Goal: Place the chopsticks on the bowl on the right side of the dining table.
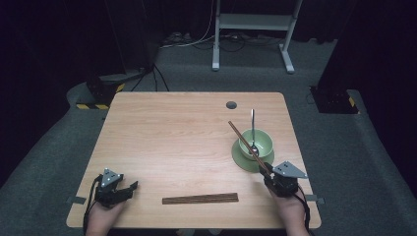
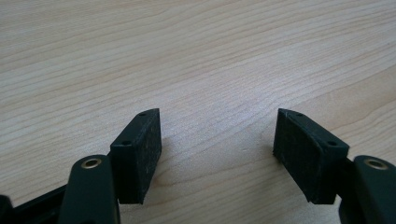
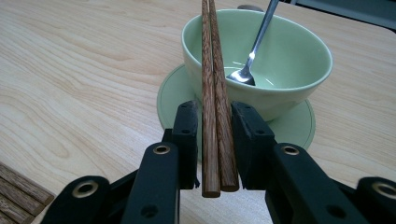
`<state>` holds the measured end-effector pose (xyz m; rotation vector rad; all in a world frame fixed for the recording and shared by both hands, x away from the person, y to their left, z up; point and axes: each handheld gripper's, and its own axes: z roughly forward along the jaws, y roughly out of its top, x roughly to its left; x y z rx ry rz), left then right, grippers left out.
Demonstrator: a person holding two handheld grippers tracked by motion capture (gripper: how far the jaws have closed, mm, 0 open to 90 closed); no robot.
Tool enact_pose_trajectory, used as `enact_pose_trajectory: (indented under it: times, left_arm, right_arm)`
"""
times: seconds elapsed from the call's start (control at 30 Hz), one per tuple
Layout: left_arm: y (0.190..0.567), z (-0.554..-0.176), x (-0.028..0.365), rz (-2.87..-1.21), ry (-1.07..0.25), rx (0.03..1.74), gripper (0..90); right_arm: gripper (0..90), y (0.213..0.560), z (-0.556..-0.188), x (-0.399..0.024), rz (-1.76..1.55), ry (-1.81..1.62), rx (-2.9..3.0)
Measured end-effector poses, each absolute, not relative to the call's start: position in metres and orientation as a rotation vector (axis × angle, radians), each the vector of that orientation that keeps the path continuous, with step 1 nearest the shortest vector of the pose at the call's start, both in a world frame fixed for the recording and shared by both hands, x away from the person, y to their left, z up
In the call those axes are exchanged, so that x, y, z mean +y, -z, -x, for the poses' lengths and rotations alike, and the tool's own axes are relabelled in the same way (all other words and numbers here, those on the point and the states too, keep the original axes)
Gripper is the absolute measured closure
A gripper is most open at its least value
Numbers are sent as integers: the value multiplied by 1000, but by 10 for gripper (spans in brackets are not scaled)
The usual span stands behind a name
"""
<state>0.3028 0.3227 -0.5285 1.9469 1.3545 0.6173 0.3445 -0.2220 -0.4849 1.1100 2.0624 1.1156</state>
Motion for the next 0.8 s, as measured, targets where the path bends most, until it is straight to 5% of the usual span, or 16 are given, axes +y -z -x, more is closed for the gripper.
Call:
enact_pose_trajectory:
  times: [0.8]
  left_arm:
    - [520, -317, 318, -2044, -568, 1277, 297]
  right_arm:
    - [620, 483, -344, -236, -1176, -1039, 1980]
